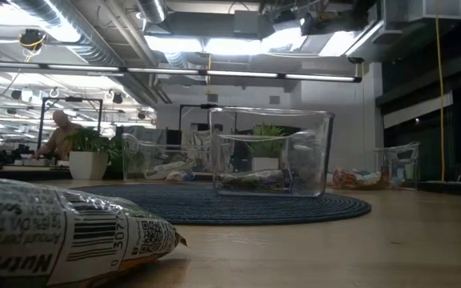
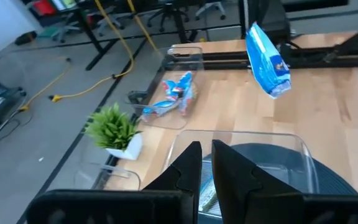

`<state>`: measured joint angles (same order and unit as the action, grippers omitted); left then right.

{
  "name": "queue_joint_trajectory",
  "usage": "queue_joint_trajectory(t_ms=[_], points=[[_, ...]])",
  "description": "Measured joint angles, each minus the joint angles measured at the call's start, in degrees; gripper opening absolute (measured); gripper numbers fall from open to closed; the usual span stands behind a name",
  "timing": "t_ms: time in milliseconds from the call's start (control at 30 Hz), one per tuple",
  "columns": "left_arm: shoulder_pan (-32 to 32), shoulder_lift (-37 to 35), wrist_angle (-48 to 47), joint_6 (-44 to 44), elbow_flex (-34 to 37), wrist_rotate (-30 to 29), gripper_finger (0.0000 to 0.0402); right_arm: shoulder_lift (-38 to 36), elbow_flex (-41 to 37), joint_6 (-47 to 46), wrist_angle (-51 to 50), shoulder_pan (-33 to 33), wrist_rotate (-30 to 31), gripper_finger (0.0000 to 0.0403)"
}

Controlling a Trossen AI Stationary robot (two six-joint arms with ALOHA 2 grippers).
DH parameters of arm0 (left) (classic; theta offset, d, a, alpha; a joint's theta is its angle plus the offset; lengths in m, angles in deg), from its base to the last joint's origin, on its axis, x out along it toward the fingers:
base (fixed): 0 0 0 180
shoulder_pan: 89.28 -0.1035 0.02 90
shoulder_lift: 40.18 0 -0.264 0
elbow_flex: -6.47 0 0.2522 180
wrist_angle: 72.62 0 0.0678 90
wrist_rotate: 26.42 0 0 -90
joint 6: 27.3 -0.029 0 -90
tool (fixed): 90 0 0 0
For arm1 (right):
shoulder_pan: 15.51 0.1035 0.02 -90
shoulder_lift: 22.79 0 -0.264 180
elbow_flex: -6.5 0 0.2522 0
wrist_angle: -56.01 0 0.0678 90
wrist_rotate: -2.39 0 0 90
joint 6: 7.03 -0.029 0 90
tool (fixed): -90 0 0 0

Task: Pick and place Granola Bars by type
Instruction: Put the blue granola bar into the bottom transparent bin

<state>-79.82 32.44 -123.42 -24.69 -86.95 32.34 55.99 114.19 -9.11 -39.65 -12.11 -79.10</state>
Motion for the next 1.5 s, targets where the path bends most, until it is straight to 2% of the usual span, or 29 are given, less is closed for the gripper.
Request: queue_joint_trajectory(t_ms=[100,300,533,900,1233,1500], points=[[-0.01,0.00,0.01,1.50,0.00,-1.76,0.0031,-0.02,0.00,2.99,1.68,-1.99,0.04,0.0005],[0.00,0.00,0.01,3.98,0.00,-4.32,0.0030,0.97,0.00,10.09,12.47,-9.29,-1.48,0.0005],[0.00,0.00,0.03,5.84,0.00,-5.38,0.0027,5.84,-0.02,17.16,13.48,-15.02,-4.10,0.0006],[-0.01,0.00,0.03,6.24,0.00,-5.43,0.0027,10.85,-0.04,21.13,18.70,-15.16,-9.50,0.0006],[0.00,0.00,-0.01,5.78,0.00,-5.42,0.0027,19.19,-2.71,21.69,19.43,-11.25,-10.35,0.0006],[-0.01,0.00,-0.29,5.65,0.00,-5.25,0.0027,20.55,-2.73,21.55,21.70,-10.25,-10.33,0.0006]])
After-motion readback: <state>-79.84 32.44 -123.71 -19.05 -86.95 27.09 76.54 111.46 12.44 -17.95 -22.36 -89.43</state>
